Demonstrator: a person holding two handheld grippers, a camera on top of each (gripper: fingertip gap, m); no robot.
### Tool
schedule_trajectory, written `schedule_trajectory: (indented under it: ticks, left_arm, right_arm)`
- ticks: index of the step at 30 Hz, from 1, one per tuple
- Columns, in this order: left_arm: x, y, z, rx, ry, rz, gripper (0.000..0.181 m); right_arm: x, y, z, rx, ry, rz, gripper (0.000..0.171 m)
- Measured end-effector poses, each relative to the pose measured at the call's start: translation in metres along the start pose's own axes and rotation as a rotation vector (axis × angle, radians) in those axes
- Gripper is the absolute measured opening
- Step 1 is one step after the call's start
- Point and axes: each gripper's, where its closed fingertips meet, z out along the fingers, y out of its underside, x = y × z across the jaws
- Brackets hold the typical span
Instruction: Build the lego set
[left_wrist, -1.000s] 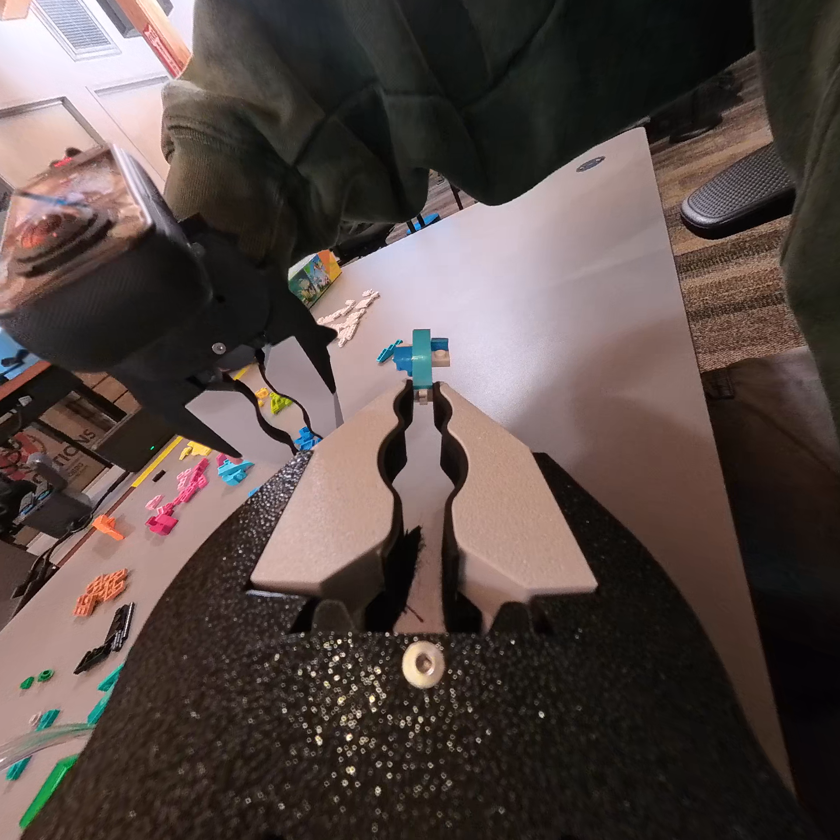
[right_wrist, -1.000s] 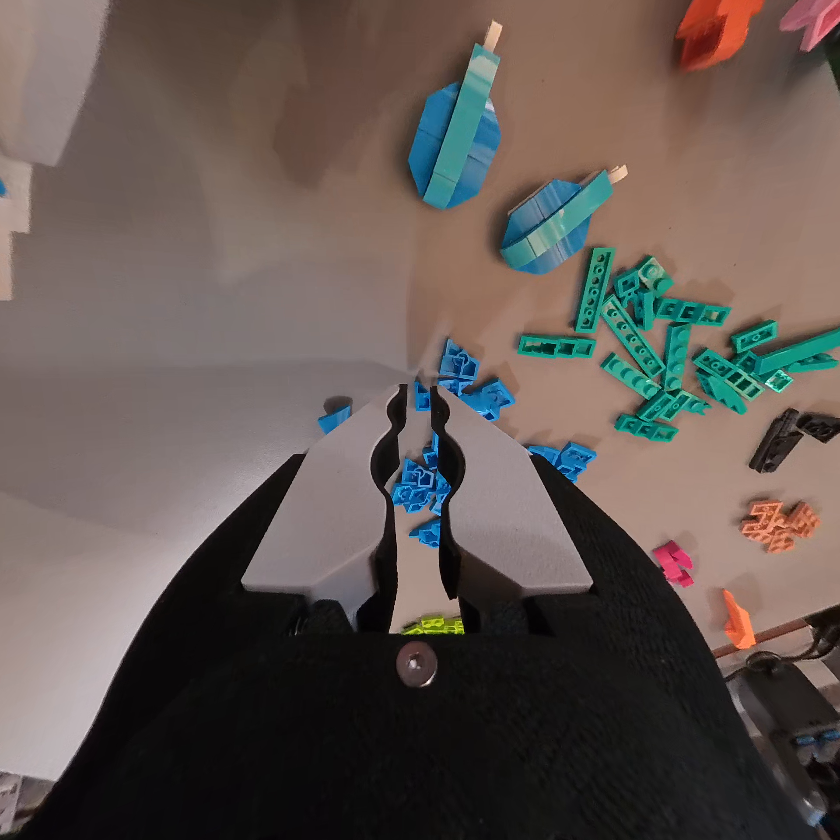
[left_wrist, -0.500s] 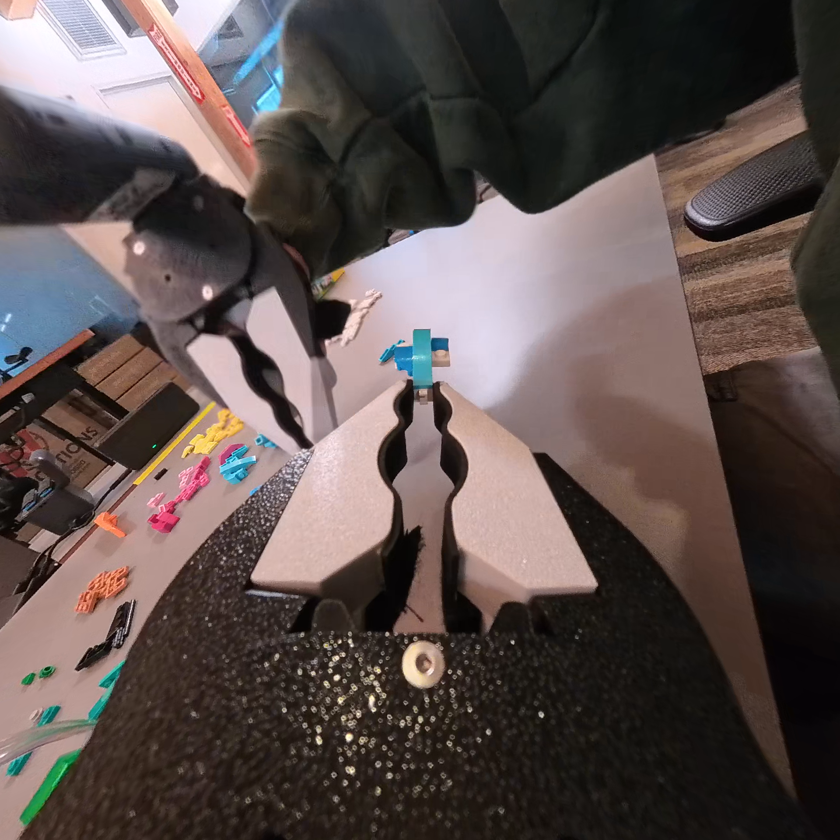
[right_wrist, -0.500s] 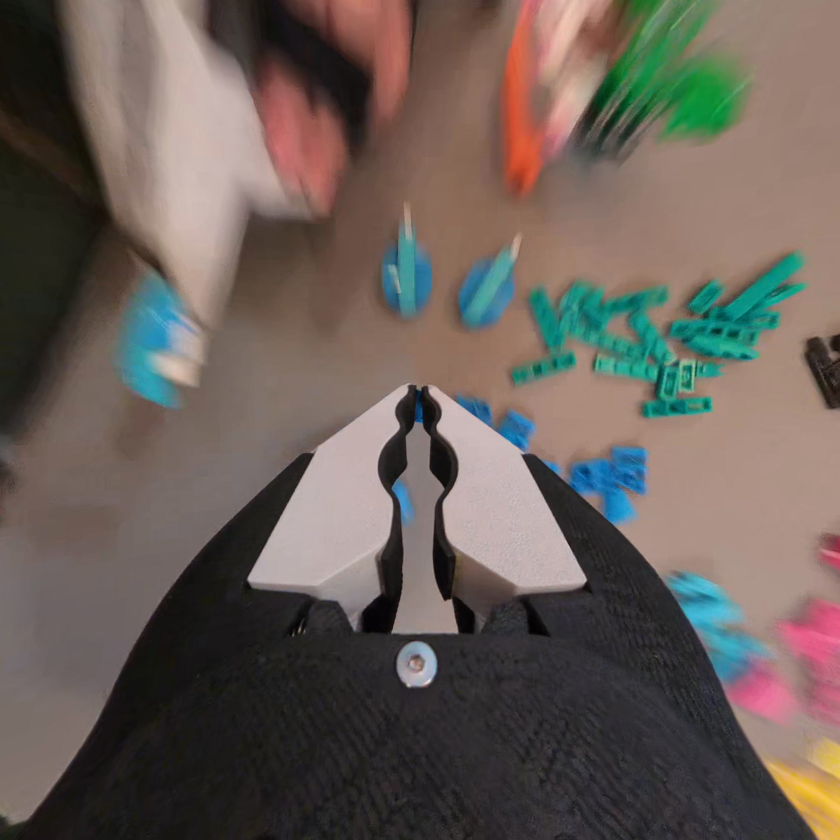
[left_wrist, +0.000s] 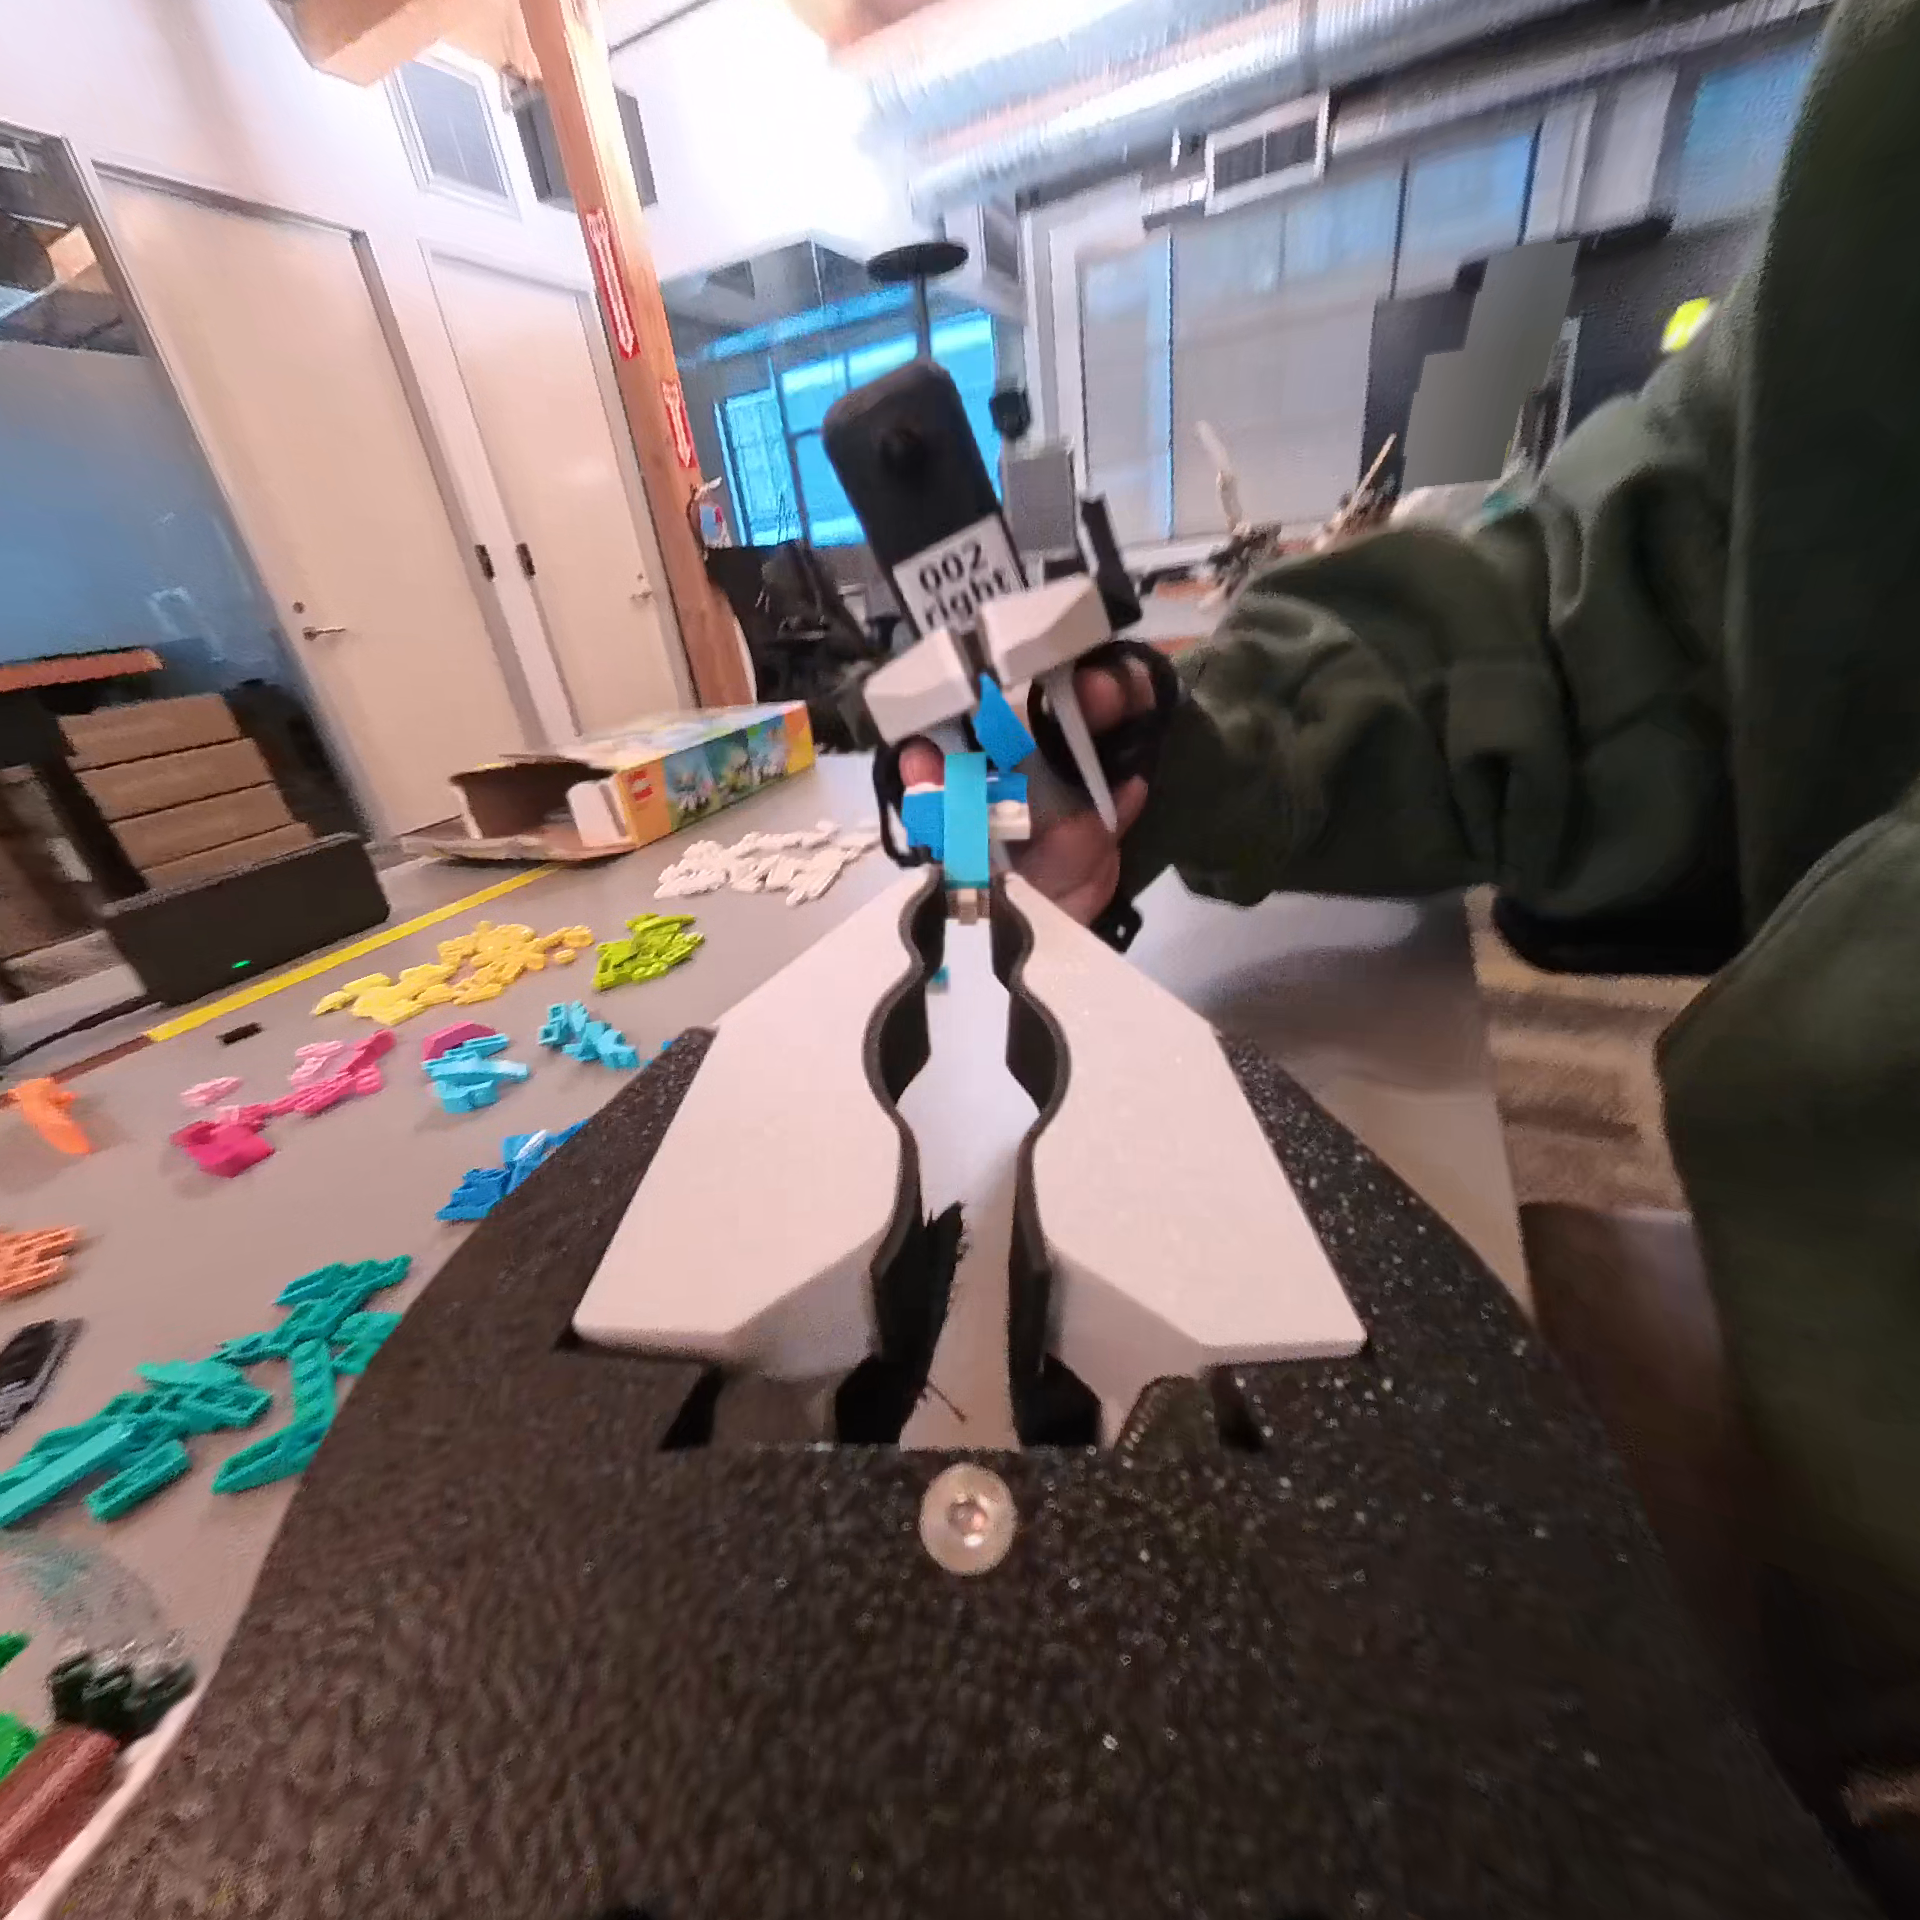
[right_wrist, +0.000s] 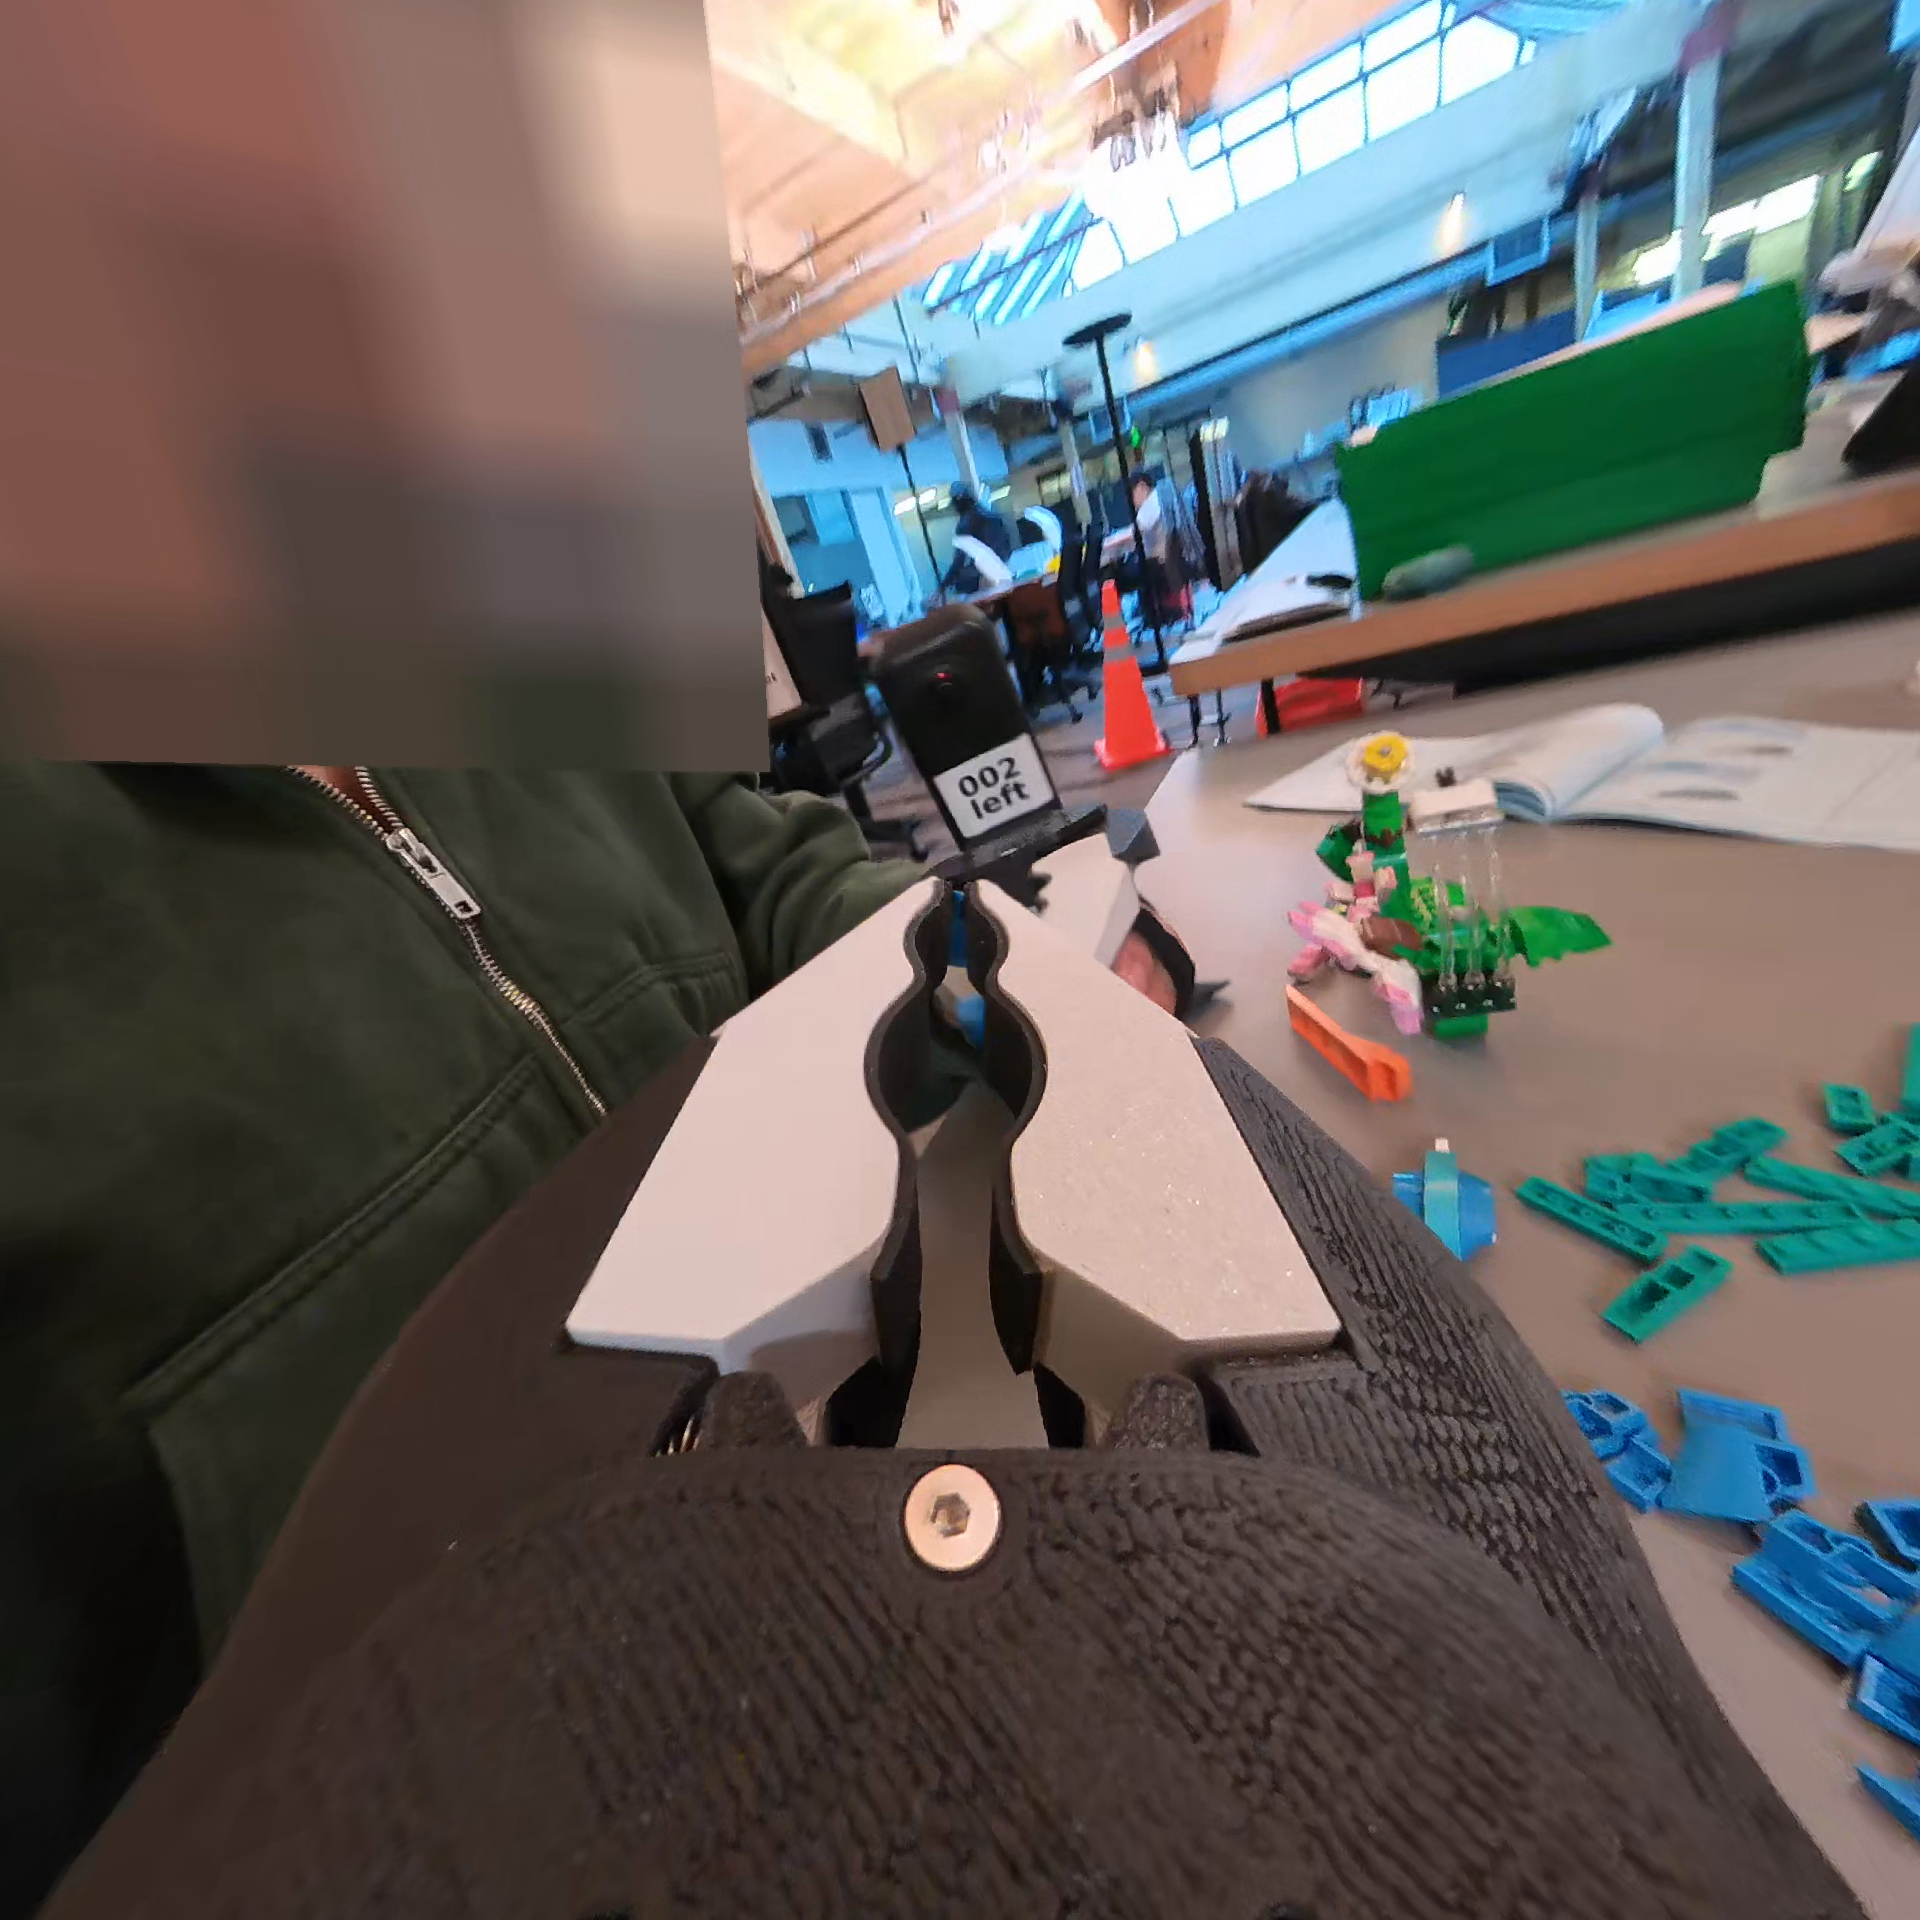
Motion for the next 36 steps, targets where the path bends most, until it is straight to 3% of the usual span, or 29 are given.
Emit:
schedule_trajectory:
  ticks: [1, 16, 18, 22, 24, 31, 36]
  left_arm:
    - [0.000, -0.004, -0.001, 0.026, 0.013, -0.023, 0.006]
    - [-0.005, -0.014, -0.008, 0.098, 0.050, -0.115, 0.005]
    - [-0.015, -0.010, -0.010, 0.065, -0.009, -0.082, 0.005]
    - [-0.047, -0.008, -0.020, 0.015, -0.210, 0.035, 0.005]
    - [-0.059, -0.008, -0.027, -0.007, -0.287, 0.101, 0.006]
    - [-0.073, -0.006, -0.037, -0.036, -0.373, 0.168, 0.006]
    - [-0.070, -0.001, -0.034, -0.045, -0.354, 0.162, 0.006]
  right_arm:
    - [0.000, -0.001, -0.001, 0.014, 0.005, -0.007, 0.000]
    - [-0.001, -0.010, -0.023, 0.104, 0.059, -0.054, 0.000]
    - [0.012, 0.005, -0.031, 0.012, 0.139, -0.061, 0.001]
    - [0.049, 0.083, -0.055, -0.485, 0.343, -0.070, 0.000]
    - [0.053, 0.109, -0.057, -0.642, 0.346, -0.071, 0.001]
    - [0.057, 0.114, -0.030, -0.649, 0.310, -0.101, 0.001]
    - [0.060, 0.130, -0.024, -0.771, 0.289, -0.177, 0.001]
